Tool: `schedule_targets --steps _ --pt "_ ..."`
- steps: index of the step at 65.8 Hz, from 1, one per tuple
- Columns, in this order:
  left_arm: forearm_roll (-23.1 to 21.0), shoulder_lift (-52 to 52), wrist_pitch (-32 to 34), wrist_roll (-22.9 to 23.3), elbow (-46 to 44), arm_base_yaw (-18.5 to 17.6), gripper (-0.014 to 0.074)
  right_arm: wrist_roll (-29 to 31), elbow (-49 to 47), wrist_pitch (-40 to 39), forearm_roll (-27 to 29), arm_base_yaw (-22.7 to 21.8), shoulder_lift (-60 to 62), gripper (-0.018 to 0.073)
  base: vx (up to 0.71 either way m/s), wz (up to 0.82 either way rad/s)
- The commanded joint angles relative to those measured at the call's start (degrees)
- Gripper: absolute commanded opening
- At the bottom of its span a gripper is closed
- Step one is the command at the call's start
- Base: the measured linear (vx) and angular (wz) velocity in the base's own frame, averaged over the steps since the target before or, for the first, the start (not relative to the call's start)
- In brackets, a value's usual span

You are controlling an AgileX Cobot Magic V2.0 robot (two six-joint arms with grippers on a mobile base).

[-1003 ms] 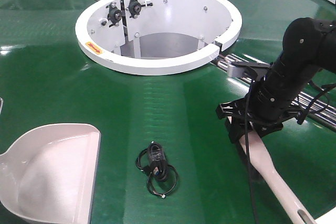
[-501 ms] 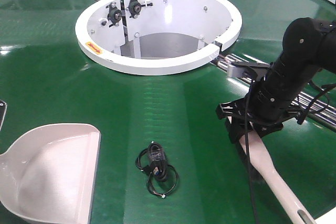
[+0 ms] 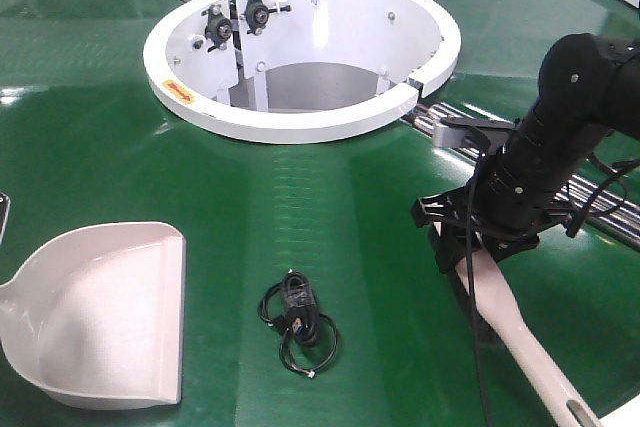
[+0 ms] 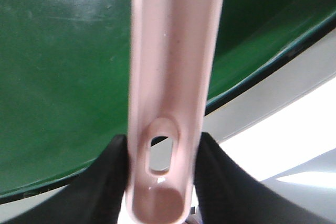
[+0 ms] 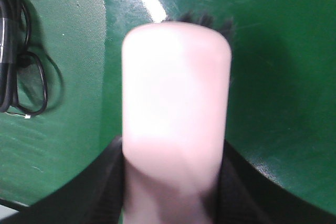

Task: Clean and inspect green conveyor with broom and dustpan
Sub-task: 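Slide the dustpan with the left gripper up to the black cable coil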

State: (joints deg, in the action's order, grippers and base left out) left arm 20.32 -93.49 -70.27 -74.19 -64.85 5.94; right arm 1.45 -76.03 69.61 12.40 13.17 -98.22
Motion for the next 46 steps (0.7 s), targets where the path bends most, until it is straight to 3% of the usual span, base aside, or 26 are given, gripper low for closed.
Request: schedule_targets --steps 1,13,46 --pt "1.9 2.0 -1.1 1.4 -1.6 0.1 -0.0024 0.6 -1.5 0.2 0.8 -0.1 2.8 -0.0005 0.00 0.00" --pt "2.3 2.0 -1.1 -0.8 -3.1 -0.6 -0.0024 0.6 -1.5 0.2 0.8 -0.1 2.8 -0.0005 0.00 0.00" --pt "2.8 2.6 -1.1 0.0 -5.1 -6.4 -0.0024 0.6 -1.5 0.3 0.8 -0.1 2.8 -0.0005 0.00 0.00"
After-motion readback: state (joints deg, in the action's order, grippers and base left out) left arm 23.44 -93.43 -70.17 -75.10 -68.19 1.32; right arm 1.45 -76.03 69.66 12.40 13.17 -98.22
